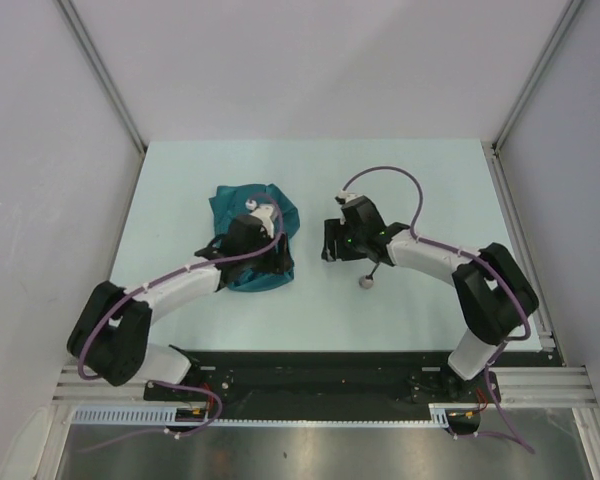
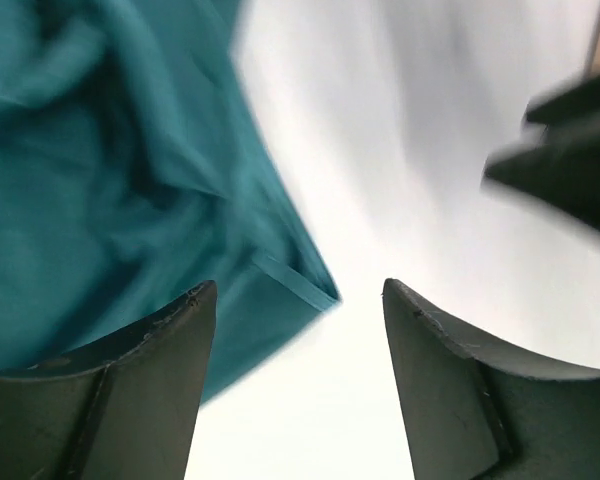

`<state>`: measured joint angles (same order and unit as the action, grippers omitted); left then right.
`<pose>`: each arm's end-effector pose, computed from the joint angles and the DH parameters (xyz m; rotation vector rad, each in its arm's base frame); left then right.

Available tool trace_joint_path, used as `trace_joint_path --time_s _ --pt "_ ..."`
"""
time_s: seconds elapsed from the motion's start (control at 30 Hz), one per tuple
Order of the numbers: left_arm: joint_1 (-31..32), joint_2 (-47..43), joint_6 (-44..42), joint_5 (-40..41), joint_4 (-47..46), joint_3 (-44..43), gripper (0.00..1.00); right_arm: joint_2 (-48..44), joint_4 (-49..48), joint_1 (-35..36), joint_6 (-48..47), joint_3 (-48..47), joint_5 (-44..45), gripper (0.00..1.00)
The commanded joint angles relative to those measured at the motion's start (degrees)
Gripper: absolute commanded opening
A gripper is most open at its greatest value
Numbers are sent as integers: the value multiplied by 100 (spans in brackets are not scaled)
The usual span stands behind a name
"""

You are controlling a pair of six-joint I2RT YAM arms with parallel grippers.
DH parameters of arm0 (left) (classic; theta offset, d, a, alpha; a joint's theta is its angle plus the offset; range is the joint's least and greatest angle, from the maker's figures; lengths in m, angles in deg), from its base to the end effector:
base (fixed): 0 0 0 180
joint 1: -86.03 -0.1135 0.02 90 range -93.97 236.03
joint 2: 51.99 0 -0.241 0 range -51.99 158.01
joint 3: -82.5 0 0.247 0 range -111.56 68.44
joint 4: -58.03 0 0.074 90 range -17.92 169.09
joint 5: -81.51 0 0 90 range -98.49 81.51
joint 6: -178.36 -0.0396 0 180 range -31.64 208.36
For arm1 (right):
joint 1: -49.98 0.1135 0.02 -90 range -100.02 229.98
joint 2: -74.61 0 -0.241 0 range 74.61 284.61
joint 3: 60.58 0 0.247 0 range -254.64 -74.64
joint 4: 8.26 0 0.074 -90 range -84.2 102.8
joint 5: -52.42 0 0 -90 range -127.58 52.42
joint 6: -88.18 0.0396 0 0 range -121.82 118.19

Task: Fold the napkin, place the utensils inside, and roll it up
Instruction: Flatten the napkin out

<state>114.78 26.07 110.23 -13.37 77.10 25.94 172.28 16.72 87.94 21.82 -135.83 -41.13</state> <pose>0.2492 -0.1406 0.1850 0.1861 2.3314 -0.5502 0.2802 0.2217 0.1746 -0.3382 2.4525 0.5601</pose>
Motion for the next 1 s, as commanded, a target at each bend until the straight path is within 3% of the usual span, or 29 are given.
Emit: trace_joint_path --time_s 0.0,0.1,0.17,0.37,0.6,0.8,0.83,0.9,0.97 --pt "577 358 -139 92 -370 -161 72 -705 -186 -341 62 379 -84 64" --pt "771 850 -148 268 -203 -424 71 -968 -239 -543 106 704 -207 65" --pt "807 1061 -130 794 -1 -513 72 -1083 -283 -640 115 888 -286 65" --pt "816 1229 -139 1489 70 -549 70 -1285 -318 -737 97 1091 -374 66" --pt "825 1528 -60 1561 35 -575 66 -1233 -380 -772 88 1118 -453 67" --pt "825 1624 -7 1605 26 -566 48 -1197 -380 -781 80 1162 -436 67" --pt "825 1616 -7 1587 34 -549 39 -1189 -380 -790 80 1171 -436 67" --pt "834 1589 28 1587 52 -496 31 -1180 -380 -798 71 1171 -427 67" --pt "834 1554 54 1587 61 -409 31 -1136 -371 -798 45 1136 -427 67"
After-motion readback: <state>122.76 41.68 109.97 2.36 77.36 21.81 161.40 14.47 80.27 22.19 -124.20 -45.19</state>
